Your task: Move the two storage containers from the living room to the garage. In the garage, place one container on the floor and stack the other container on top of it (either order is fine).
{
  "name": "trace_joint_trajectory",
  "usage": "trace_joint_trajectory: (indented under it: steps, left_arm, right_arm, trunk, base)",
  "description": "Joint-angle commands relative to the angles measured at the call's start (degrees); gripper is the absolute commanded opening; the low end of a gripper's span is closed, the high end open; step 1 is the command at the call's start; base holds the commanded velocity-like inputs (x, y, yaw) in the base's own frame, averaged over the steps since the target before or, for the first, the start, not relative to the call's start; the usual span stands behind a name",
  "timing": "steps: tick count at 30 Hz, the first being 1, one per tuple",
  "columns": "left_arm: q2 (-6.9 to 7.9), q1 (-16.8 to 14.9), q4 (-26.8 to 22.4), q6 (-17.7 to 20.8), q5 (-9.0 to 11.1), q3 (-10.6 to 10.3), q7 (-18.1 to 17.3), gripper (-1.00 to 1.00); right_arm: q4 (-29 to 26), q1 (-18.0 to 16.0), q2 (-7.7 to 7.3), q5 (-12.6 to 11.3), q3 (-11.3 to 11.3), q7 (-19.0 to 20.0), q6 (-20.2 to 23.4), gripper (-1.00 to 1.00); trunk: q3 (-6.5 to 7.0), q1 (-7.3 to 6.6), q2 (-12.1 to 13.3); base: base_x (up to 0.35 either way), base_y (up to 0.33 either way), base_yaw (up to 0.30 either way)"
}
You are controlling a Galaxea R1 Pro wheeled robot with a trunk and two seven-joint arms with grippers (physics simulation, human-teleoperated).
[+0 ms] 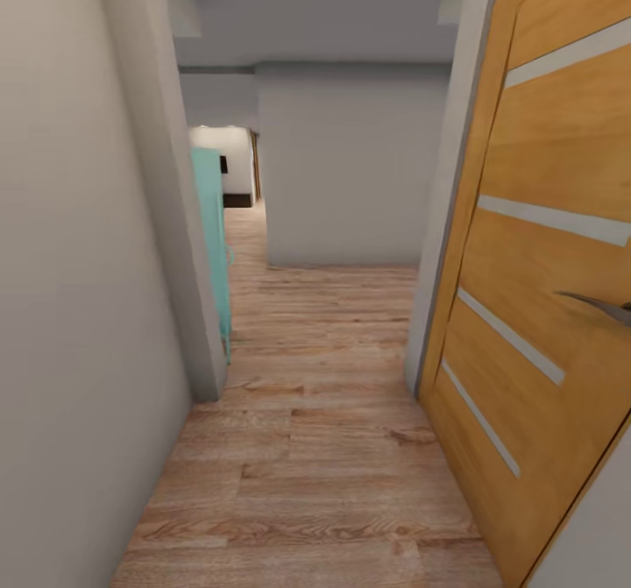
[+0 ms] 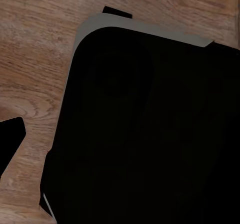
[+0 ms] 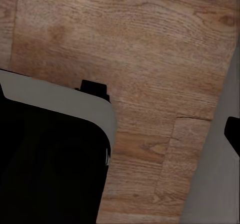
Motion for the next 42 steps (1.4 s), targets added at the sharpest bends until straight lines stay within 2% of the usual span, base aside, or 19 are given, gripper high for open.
trace_joint_trajectory:
  steps: [1, 42]
  left_arm:
    - [0.00, 0.0, 0.0, -0.1, 0.3, 0.0, 0.0, 1.00]
    - [0.00, 0.0, 0.0, -0.1, 0.2, 0.0, 0.0, 1.00]
  right_arm:
    - [0.2, -0.1, 0.01, 0.7, 0.1, -0.3, -0.2, 1.00]
    - [0.2, 0.0, -0.54, 0.9, 0.3, -0.2, -0.2, 1.00]
  trunk:
    - [-0.05, 0.03, 0.0]
    - [-0.05, 0.03, 0.0]
  base:
    - [0.326, 0.000, 0.005]
    - [0.326, 0.000, 0.000]
